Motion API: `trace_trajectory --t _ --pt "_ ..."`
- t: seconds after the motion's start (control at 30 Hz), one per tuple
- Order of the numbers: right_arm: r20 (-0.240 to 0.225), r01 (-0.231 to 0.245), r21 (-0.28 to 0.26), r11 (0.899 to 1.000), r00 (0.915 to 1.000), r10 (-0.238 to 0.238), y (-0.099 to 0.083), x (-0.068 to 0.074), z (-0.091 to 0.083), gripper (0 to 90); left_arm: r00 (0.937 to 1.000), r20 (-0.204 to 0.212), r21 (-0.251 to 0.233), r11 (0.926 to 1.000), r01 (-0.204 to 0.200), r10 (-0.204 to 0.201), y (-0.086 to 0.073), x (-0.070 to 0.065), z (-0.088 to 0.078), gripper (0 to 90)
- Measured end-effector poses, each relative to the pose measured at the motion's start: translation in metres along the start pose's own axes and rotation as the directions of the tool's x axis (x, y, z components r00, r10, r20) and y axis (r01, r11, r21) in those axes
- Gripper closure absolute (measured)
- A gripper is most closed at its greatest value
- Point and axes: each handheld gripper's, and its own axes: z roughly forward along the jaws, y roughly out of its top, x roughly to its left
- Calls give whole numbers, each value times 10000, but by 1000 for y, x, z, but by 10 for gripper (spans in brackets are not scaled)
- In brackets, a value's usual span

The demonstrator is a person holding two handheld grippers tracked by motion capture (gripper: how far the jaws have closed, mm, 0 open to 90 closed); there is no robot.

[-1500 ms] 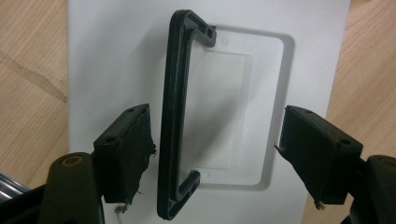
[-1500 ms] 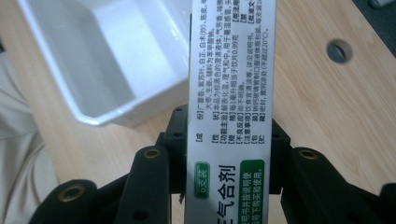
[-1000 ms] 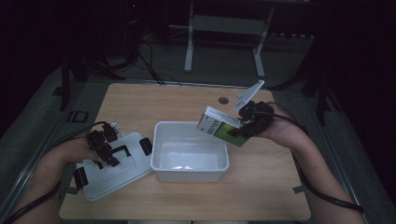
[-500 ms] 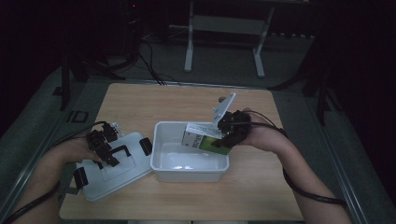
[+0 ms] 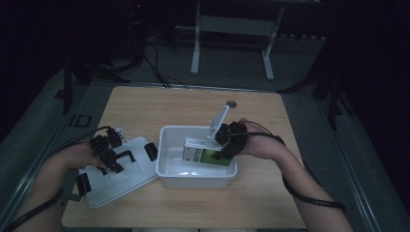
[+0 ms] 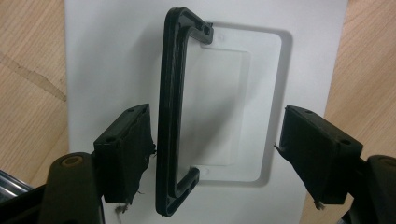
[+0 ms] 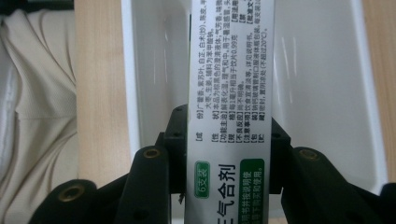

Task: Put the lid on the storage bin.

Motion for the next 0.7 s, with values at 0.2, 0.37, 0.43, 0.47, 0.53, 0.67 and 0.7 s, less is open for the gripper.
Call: trace_trajectory --t 0.2,0.37,0.43,0.47,0.53,0.67,0.7 --pt "-247 19 220 9998 9997 -13 -1 -2 19 640 10000 27 -5 10000 23 -23 -2 0 1 255" --pt "-567 214 392 9990 9982 -192 -2 0 34 640 10000 -31 59 10000 10 -10 -4 1 1 255" --pt "-609 189 475 9987 9980 -160 -2 0 41 640 10000 -39 22 10000 -19 19 -4 1 1 256" --pt "-677 204 502 9985 9976 -170 -2 0 44 640 10000 -59 0 10000 -35 35 -4 1 1 256" --pt "-723 234 588 9980 9972 -191 -1 0 50 640 10000 -52 -18 10000 -29 28 -4 1 1 256" --pt "-907 242 696 9973 9957 -178 -1 0 59 640 10000 -41 -5 10000 0 0 -5 1 2 256" --pt "-909 257 773 9967 9957 -186 0 1 61 640 10000 -31 8 10000 10 -10 -5 1 2 256"
